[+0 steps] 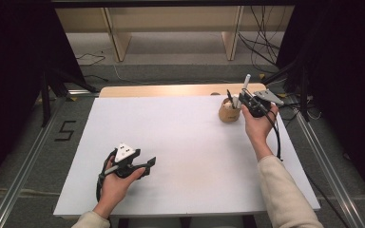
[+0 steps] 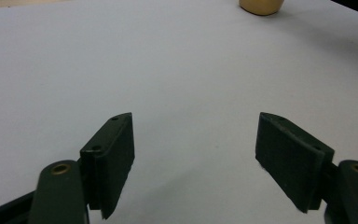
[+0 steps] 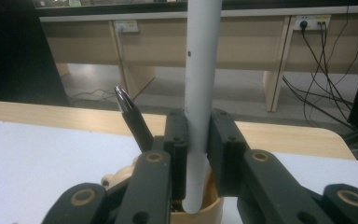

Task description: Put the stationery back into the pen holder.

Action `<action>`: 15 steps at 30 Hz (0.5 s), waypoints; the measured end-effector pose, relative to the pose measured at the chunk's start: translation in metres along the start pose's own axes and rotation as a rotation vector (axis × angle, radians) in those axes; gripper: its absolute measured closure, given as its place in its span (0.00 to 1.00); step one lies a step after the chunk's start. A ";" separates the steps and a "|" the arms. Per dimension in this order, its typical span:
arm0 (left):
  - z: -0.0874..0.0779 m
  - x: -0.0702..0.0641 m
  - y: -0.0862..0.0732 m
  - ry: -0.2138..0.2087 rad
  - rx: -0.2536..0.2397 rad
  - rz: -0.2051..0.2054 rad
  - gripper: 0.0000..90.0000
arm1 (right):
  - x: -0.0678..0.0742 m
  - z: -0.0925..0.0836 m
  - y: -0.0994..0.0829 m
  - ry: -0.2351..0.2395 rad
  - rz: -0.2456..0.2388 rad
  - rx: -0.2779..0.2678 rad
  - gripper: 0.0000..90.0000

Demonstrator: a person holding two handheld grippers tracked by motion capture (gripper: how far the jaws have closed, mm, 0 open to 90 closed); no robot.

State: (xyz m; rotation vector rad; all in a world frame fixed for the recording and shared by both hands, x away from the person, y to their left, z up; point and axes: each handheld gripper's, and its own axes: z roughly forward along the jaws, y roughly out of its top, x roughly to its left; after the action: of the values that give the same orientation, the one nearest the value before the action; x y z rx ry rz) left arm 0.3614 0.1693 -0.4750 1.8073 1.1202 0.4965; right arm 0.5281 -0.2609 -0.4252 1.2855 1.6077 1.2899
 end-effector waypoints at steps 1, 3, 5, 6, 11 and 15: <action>0.000 0.000 0.000 0.000 0.000 -0.001 0.31 | 0.000 0.000 0.000 0.000 -0.001 -0.001 0.88; 0.000 0.000 0.000 0.000 -0.001 0.000 0.31 | 0.000 0.001 -0.001 -0.001 -0.004 0.000 0.88; 0.000 0.000 0.000 -0.001 -0.001 -0.002 0.31 | 0.000 0.002 -0.001 -0.002 -0.003 -0.001 0.88; 0.000 0.000 0.000 -0.001 -0.001 -0.001 0.31 | 0.000 0.002 -0.001 -0.003 -0.004 -0.001 0.88; 0.000 0.000 0.000 0.001 -0.002 -0.001 0.31 | 0.000 0.003 -0.002 -0.005 -0.004 -0.003 0.88; 0.000 0.000 0.000 0.001 -0.002 -0.001 0.31 | -0.001 0.005 -0.003 -0.006 -0.007 0.002 0.88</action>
State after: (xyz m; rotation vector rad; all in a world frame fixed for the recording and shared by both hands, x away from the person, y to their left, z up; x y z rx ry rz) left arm 0.3614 0.1696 -0.4749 1.8051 1.1209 0.4971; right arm 0.5318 -0.2603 -0.4293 1.2823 1.6084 1.2797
